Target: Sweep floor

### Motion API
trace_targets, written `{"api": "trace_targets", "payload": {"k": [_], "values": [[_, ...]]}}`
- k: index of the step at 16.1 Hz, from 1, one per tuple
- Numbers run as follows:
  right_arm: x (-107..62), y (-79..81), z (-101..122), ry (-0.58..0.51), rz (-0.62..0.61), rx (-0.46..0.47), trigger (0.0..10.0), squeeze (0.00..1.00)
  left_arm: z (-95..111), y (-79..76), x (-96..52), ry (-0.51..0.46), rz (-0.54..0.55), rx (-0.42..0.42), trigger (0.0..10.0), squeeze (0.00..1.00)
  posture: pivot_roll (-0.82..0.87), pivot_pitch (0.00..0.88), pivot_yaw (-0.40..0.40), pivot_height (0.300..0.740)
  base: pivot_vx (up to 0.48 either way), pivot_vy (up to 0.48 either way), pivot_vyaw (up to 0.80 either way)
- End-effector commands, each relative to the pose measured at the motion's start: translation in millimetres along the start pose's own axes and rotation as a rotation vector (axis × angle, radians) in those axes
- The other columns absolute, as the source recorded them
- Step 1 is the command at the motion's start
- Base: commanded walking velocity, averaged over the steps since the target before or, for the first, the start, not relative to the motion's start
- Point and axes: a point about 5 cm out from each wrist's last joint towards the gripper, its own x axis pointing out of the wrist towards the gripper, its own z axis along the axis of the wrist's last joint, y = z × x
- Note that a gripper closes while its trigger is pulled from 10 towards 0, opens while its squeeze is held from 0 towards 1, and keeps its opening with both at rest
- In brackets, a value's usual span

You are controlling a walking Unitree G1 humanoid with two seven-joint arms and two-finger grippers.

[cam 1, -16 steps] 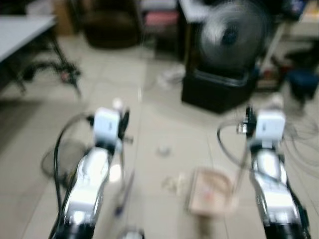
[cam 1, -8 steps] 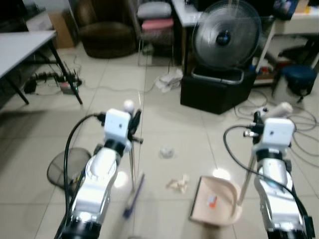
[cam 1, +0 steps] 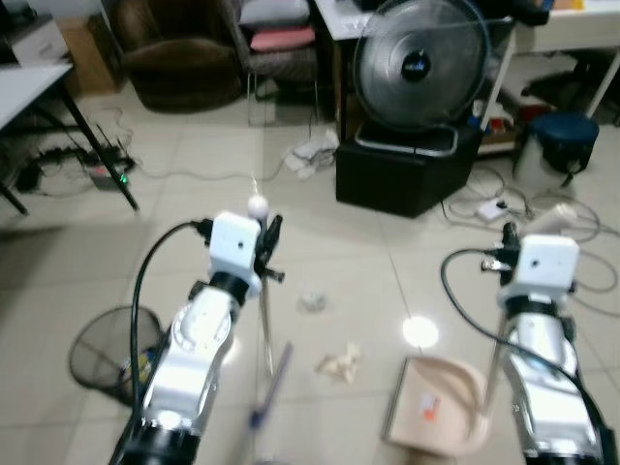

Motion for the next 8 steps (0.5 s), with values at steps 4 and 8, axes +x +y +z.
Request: {"api": "trace_targets", "payload": {"k": [4,8], "values": [[2.1,-0.1,11.6,-0.040,-0.003,0.015,10.0,0.00,5.6,1.1,3.7,-0.021,-0.003,0.024,10.0,0.00,-0.05,0.073,0.084,0.740,0.393,0.000,0.00],[1.4,0.9,11.5,-0.034,0.001,0.020,10.0,0.00,4.8,2.9,2.9,-0.017,0.003,0.021,10.0,0.00,-0.05,0.073,0.080,0.740,0.393,0.000,0.00]]}}
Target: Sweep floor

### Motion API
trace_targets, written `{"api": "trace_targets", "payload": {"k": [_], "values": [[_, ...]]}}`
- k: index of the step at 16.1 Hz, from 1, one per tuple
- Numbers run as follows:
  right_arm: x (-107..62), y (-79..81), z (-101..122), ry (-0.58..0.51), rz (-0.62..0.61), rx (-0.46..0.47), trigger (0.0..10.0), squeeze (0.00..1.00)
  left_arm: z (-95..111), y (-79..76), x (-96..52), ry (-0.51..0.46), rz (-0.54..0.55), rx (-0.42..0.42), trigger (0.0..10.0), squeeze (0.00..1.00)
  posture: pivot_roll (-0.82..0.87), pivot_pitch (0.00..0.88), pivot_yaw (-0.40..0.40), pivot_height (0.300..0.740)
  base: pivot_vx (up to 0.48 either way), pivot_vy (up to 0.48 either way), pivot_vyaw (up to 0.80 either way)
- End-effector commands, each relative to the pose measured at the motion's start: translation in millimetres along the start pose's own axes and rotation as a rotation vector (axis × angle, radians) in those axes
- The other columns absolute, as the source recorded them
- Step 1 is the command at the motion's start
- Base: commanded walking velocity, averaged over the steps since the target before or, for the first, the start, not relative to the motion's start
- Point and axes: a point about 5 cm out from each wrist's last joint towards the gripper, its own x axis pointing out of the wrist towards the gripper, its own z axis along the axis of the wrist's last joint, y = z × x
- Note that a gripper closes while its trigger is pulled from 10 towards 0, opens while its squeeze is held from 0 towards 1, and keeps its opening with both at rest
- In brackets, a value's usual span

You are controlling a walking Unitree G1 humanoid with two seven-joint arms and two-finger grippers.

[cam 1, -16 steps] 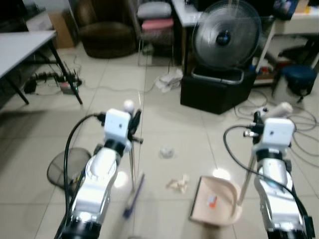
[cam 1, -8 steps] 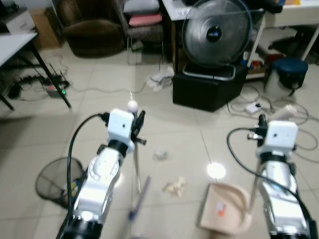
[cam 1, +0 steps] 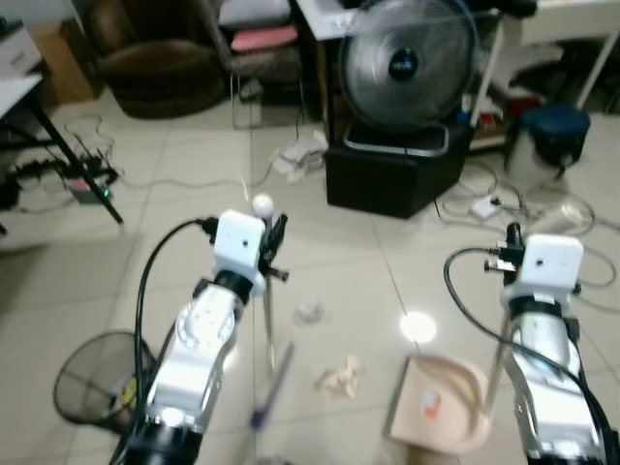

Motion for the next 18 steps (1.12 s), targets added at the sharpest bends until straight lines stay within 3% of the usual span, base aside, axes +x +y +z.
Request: {"api": "trace_targets", "payload": {"k": [1,12,18], "values": [[1.5,5.9,9.0,-0.034,0.021,0.025,10.0,0.00,6.2,5.8,1.0,-0.022,0.018,0.027,10.0,0.00,-0.05,0.073,0.080,0.740,0.390,0.000,0.00],[1.1,4.0,6.4,-0.012,0.010,0.031,10.0,0.00,3.6,3.1,1.4,-0.013,0.007,0.009,10.0,0.00,-0.05,0.083,0.086,0.740,0.386,0.000,0.00],[2.6,3.1,3.6,-0.002,0.009,0.023,10.0,0.00,-3.5,6.2,3.1,0.016,0.009,-0.004,10.0,0.00,-0.03,0.127,0.096,0.740,0.000,0.000,0.00]]}}
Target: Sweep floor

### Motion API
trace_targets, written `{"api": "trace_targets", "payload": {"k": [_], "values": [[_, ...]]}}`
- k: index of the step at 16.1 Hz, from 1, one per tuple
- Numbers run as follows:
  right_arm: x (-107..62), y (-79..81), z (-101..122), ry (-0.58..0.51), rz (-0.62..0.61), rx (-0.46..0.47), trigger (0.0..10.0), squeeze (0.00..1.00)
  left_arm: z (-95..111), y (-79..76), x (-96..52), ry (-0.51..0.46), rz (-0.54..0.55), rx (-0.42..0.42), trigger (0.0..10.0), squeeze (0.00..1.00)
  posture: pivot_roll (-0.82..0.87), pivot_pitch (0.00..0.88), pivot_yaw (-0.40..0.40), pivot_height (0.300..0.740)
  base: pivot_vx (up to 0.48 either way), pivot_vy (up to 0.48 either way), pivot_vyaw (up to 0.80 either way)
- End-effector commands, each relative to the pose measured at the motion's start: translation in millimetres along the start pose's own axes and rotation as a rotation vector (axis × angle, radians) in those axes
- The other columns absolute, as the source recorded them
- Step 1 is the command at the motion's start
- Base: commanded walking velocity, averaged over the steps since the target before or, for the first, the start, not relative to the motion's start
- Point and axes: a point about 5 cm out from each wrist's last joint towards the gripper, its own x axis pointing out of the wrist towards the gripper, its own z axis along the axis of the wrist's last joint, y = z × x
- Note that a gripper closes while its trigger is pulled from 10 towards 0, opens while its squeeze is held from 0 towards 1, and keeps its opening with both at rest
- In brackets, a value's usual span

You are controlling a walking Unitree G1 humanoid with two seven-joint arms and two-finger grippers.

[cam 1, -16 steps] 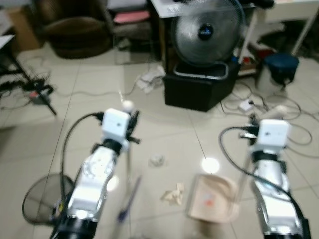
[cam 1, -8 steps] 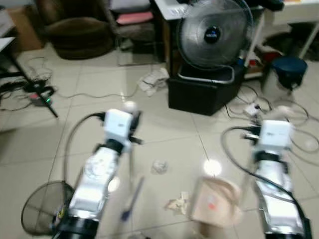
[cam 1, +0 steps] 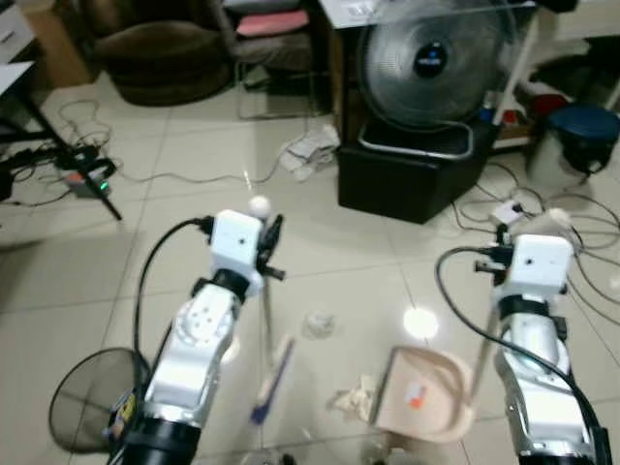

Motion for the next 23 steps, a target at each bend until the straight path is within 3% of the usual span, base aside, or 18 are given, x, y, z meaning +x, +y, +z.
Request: {"api": "trace_targets", "payload": {"k": [1,11,16,19,21,23], "values": [[2.0,0.8,4.7,-0.020,0.002,0.014,10.0,0.00,-0.5,6.3,-0.7,0.004,0.010,0.020,10.0,0.00,-0.02,0.140,0.097,0.740,0.000,0.000,0.00],[7.6,-6.4,9.0,-0.056,-0.001,-0.033,10.0,0.00,-0.2,9.3,6.9,-0.020,0.010,0.008,10.0,0.00,0.00,0.280,0.139,0.740,0.000,0.000,0.00],[22.9,-31.8,11.3,-0.143,-0.029,-0.143,10.0,0.00,7.4,10.5,20.2,-0.117,0.102,-0.040,10.0,0.00,0.03,0.322,0.160,0.740,0.000,0.000,0.00],[31.2,-36.8,16.7,-0.182,-0.028,-0.163,10.0,0.00,5.6,9.6,21.7,-0.135,0.122,-0.037,10.0,0.00,0.04,0.322,0.162,0.740,0.000,0.000,0.00],[37.9,-29.0,11.7,-0.196,0.014,-0.184,10.0,0.00,1.5,6.9,26.0,-0.129,0.128,-0.037,10.0,0.00,0.05,0.323,0.161,0.740,0.000,0.000,0.00],[45.4,-7.7,8.1,-0.233,0.076,-0.192,10.0,0.00,-4.1,1.8,32.5,-0.118,0.151,-0.038,10.0,0.00,0.08,0.326,0.163,0.740,0.000,0.000,0.00]]}}
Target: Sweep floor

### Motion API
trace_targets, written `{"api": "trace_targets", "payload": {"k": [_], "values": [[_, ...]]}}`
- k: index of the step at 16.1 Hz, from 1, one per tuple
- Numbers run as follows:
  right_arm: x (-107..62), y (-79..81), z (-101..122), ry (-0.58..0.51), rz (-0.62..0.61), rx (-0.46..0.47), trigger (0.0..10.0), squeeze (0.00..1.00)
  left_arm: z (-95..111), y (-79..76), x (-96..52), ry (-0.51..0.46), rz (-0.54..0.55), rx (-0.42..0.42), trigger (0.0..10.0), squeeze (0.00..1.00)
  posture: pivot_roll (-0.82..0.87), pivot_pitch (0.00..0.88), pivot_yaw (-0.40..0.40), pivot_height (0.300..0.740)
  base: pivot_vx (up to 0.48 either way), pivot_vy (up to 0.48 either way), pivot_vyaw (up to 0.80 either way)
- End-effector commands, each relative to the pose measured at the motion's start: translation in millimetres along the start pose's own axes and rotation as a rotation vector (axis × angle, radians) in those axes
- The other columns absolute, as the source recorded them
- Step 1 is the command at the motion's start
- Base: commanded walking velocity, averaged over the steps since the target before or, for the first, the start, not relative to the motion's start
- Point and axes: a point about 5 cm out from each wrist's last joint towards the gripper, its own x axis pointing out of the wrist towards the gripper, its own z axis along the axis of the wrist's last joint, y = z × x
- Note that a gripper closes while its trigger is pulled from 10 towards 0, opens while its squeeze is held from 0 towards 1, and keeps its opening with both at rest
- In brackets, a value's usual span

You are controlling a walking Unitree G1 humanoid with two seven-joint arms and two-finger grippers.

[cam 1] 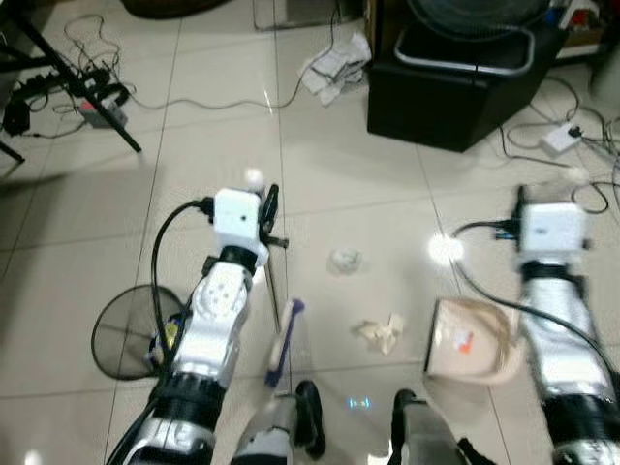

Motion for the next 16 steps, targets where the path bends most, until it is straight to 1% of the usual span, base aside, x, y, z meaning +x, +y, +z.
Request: {"api": "trace_targets", "payload": {"k": [1,2,3,6,8,9,10,11,14,16], "values": [[-1.1,16.8,3.5,-0.051,0.056,-0.018,10.0,0.00,-10.7,2.3,-4.0,0.036,0.033,-0.010,10.0,0.00,0.08,0.326,0.163,0.740,0.000,0.000,0.00],[-3.0,33.5,6.3,-0.084,0.112,-0.027,10.0,0.00,-13.2,0.3,-3.1,0.046,0.046,-0.035,10.0,0.00,0.08,0.326,0.163,0.740,0.000,0.000,0.00],[-8.0,56.5,9.5,-0.110,0.170,-0.007,10.0,0.00,-15.5,-3.2,-1.5,0.055,0.050,-0.071,10.0,0.00,0.09,0.311,0.173,0.740,0.000,0.000,0.00],[-18.7,88.3,16.2,-0.141,0.228,0.058,10.0,0.00,-20.2,-6.7,1.5,0.072,0.081,-0.158,10.0,0.00,0.08,0.300,0.164,0.740,0.000,0.000,0.00],[-22.2,100.3,19.9,-0.147,0.225,0.119,10.0,0.00,-25.4,-7.3,2.7,0.093,0.107,-0.213,10.0,0.00,0.08,0.295,0.158,0.740,0.000,0.000,0.00],[-22.3,101.9,20.9,-0.149,0.223,0.129,10.0,0.00,-26.0,-7.7,3.0,0.096,0.109,-0.221,10.0,0.00,0.08,0.293,0.156,0.740,0.000,0.000,0.00],[-21.0,105.6,25.7,-0.155,0.197,0.185,10.0,0.00,-27.5,-7.8,4.1,0.099,0.125,-0.259,10.0,0.00,0.07,0.283,0.147,0.740,0.000,0.000,0.00],[-20.2,108.9,30.8,-0.166,0.191,0.214,10.0,0.00,-26.1,-6.7,6.4,0.092,0.142,-0.289,10.0,0.00,0.07,0.277,0.142,0.740,0.000,0.000,0.00],[-19.5,112.0,32.1,-0.174,0.197,0.229,10.0,0.00,-22.4,-6.6,11.8,0.072,0.158,-0.327,10.0,0.00,0.06,0.261,0.126,0.740,0.000,0.000,0.00],[-19.2,114.6,32.0,-0.175,0.210,0.235,10.0,0.00,-18.9,-9.8,17.1,0.055,0.142,-0.359,10.0,0.00,0.06,0.244,0.115,0.740,0.000,0.000,0.00]]}}
